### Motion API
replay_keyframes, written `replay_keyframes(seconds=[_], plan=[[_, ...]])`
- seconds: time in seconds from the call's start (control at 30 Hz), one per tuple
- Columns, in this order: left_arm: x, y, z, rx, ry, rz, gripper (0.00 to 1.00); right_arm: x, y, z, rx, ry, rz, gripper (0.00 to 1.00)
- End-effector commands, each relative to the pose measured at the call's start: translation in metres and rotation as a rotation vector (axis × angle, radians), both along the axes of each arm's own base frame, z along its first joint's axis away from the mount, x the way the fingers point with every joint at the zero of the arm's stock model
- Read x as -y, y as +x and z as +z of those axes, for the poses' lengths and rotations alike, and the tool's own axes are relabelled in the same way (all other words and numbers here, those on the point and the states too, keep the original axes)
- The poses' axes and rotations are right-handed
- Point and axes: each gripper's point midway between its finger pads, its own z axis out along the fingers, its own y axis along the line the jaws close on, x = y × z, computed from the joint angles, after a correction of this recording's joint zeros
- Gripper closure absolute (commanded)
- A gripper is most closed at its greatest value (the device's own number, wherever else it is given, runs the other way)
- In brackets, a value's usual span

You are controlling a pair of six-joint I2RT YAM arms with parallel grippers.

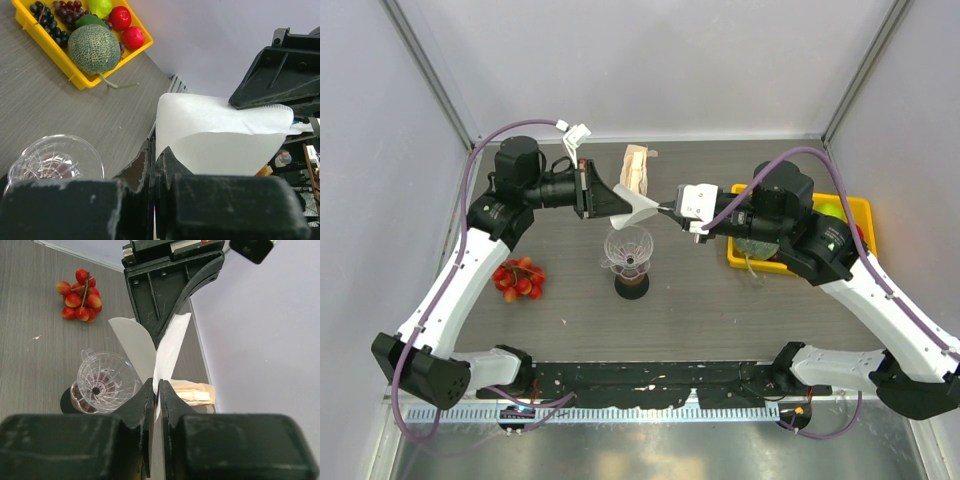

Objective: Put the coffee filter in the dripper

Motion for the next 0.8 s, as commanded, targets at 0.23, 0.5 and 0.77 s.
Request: replay_keyframes(seconds=[0.23,0.5,0.77], plan=[[0.002,-0.009,0.023,0.124,-0.002,-0.016,0.75,-0.007,-0.001,0.010,0.050,0.004,0.039,0.95],[0.007,-0.003,0.020,0.100,-0.012,-0.013,0.53,-0.010,-0.003,0.016,0.072,0.042,0.056,0.95],[0.017,-0.011,0.031,0.098,-0.096,-0.079,0.48,-0.015,-0.003,0.014,0.080,0.042,0.076,0.95]])
